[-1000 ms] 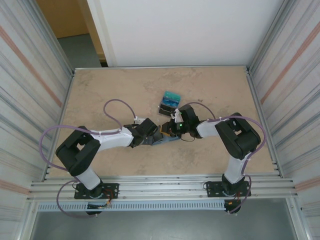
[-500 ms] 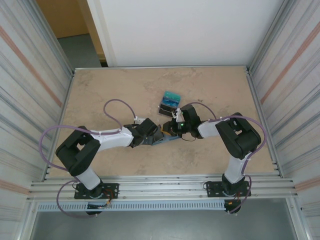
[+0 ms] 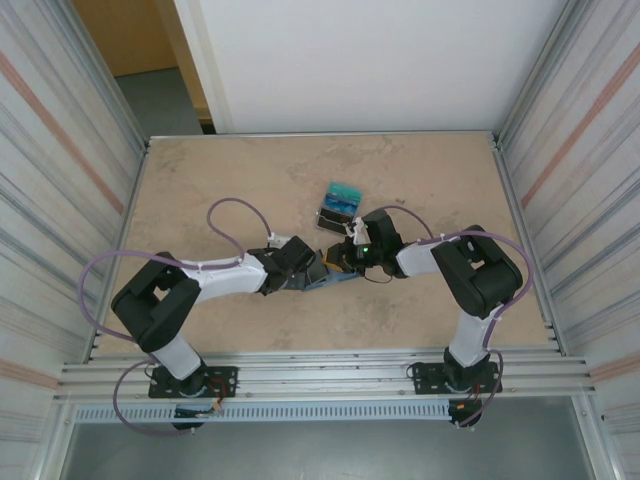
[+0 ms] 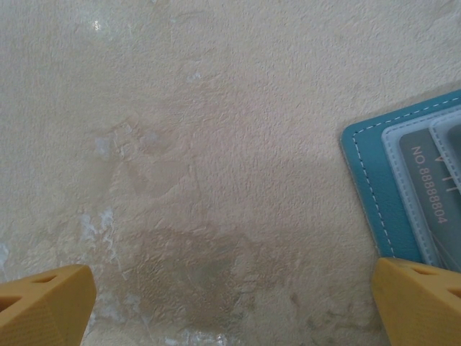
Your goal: Take the credit cards out of the card holder
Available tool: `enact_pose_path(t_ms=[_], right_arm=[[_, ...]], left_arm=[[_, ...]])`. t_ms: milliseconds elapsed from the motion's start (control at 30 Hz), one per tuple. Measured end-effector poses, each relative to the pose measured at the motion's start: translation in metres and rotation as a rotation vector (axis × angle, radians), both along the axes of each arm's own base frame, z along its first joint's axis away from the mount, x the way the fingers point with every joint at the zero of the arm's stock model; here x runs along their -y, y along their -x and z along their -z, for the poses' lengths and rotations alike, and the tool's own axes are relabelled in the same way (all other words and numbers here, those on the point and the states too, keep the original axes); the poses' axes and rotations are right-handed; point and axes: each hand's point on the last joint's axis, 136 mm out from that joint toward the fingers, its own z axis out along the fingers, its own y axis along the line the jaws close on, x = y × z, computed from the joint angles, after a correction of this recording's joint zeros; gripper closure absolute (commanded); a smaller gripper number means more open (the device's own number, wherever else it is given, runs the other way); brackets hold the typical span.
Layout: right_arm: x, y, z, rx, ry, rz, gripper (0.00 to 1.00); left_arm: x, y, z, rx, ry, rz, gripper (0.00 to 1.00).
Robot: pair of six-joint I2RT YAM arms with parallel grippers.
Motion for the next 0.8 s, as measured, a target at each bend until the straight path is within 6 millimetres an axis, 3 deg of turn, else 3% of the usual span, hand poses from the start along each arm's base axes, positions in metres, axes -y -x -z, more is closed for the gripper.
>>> enact_pose_path(t_ms=[800], right_arm=[[0.0096, -0.0043, 0.0010, -0.004, -0.012, 0.021, 0.94]], left_arm=[[-0.0018, -0.0002, -0.0003, 0.001, -0.008, -0.003, 0.01]])
